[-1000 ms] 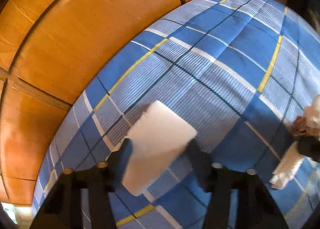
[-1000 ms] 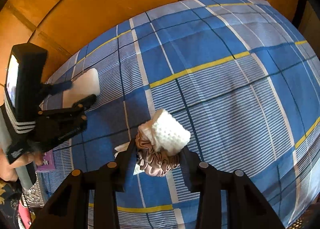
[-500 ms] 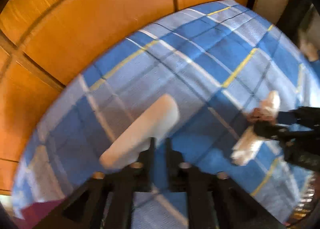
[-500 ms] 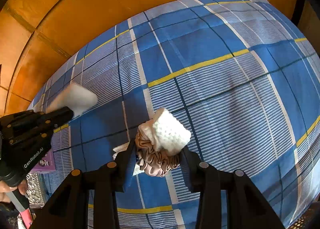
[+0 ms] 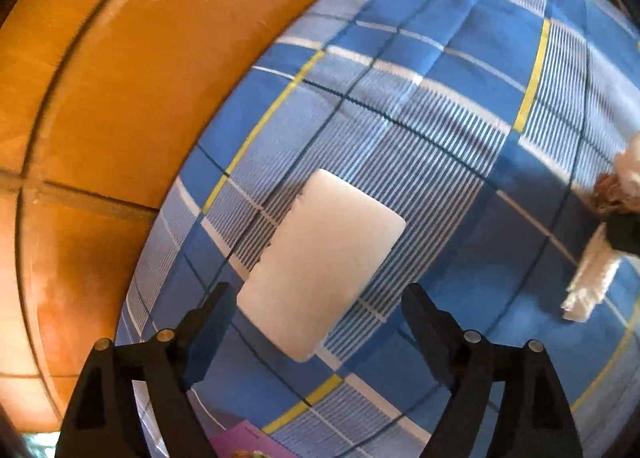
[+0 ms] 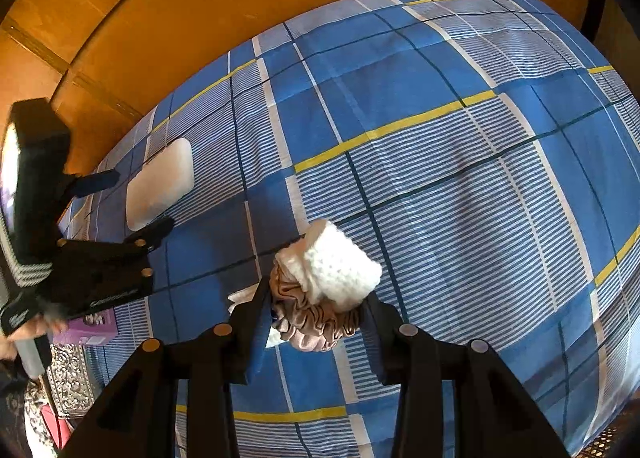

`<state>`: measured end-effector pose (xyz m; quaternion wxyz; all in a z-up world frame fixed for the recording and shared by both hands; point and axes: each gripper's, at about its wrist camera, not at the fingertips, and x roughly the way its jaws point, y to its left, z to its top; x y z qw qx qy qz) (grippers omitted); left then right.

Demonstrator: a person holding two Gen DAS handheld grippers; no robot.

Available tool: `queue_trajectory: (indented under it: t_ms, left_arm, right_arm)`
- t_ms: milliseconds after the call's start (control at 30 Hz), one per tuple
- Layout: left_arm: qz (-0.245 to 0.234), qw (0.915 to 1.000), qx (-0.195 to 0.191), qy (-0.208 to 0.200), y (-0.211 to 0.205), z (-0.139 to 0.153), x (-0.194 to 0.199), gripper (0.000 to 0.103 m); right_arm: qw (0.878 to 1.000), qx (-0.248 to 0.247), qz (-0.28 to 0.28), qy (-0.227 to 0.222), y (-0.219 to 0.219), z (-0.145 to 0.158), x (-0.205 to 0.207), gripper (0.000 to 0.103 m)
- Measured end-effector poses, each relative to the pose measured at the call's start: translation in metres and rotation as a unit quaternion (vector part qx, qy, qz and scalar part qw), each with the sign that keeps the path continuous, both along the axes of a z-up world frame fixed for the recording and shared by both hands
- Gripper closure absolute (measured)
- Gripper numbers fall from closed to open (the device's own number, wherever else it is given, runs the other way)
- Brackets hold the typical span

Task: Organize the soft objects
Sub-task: 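Grasp the white foam pad with the left tool and lift it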

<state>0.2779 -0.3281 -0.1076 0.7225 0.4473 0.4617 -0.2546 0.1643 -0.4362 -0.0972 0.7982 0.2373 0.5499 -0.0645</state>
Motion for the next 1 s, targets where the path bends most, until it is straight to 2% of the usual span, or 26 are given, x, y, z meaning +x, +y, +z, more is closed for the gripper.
queue_trajectory:
  t_ms: [100, 133, 200, 233, 267, 367, 433, 500, 633, 767, 800, 833, 867, 900, 933, 1000]
  left_arm:
    - [0.001, 1.0000, -0.003, -0.003, -0.004, -0.002, 0.006, 0.014]
    - [0.009, 0.9999, -0.013, 0.005, -0.003, -0.001, 0.009, 0.021]
    - [0.026, 0.9975, -0.044, 0.048, 0.001, -0.001, 0.014, 0.039]
    - [0.027, 0.9976, -0.049, 0.042, 0.002, 0.001, 0.013, 0.049]
    - [0.030, 0.9974, -0.053, 0.039, 0.005, 0.002, 0.013, 0.051]
    - [0.052, 0.9922, -0.097, 0.059, 0.020, 0.011, 0.009, 0.066]
    - [0.054, 0.9906, -0.108, 0.064, 0.031, 0.016, -0.002, 0.093]
    - [0.068, 0.9853, -0.128, 0.090, 0.041, 0.018, -0.006, 0.103]
    - [0.074, 0.9763, -0.158, 0.128, 0.063, 0.020, -0.028, 0.103]
    - [0.061, 0.9762, -0.171, 0.119, 0.063, 0.031, -0.051, 0.101]
    - [0.065, 0.9769, -0.169, 0.114, 0.061, 0.035, -0.053, 0.097]
    - [0.063, 0.9784, -0.167, 0.104, 0.058, 0.040, -0.054, 0.085]
    - [0.060, 0.9795, -0.166, 0.097, 0.055, 0.043, -0.053, 0.078]
    - [0.058, 0.9805, -0.165, 0.090, 0.054, 0.047, -0.050, 0.064]
    - [0.057, 0.9810, -0.165, 0.084, 0.051, 0.052, -0.048, 0.055]
    - [0.042, 0.9841, -0.157, 0.071, 0.048, 0.056, -0.045, 0.049]
  right_arm:
    - [1.000, 0.001, 0.001, -0.001, -0.001, 0.000, 0.000, 0.063]
    - [1.000, 0.000, 0.002, -0.002, -0.001, 0.000, 0.000, 0.063]
    - [1.000, -0.004, 0.005, -0.003, 0.000, 0.001, 0.001, 0.063]
    - [1.000, -0.006, 0.006, -0.004, 0.000, 0.001, 0.001, 0.063]
    - [1.000, -0.007, 0.006, -0.004, 0.000, 0.001, 0.000, 0.063]
    - [1.000, -0.011, 0.007, -0.004, 0.001, 0.001, 0.000, 0.063]
    - [1.000, -0.013, 0.007, -0.004, 0.002, 0.001, 0.000, 0.063]
    - [1.000, -0.013, 0.006, -0.005, 0.002, 0.001, 0.001, 0.063]
    - [1.000, -0.011, 0.004, -0.003, 0.000, 0.000, 0.000, 0.063]
    - [1.000, -0.010, 0.002, -0.003, 0.000, 0.000, -0.001, 0.063]
    - [1.000, -0.010, 0.001, -0.003, 0.000, 0.000, -0.001, 0.063]
    - [1.000, -0.010, 0.001, -0.003, 0.000, 0.000, -0.001, 0.063]
    - [1.000, -0.010, 0.001, -0.003, 0.000, 0.000, -0.001, 0.063]
    - [1.000, -0.009, 0.001, -0.003, 0.000, 0.000, -0.001, 0.063]
    - [1.000, -0.007, 0.000, -0.003, -0.001, 0.000, -0.001, 0.063]
    - [1.000, -0.006, 0.000, -0.002, -0.001, -0.001, -0.001, 0.063]
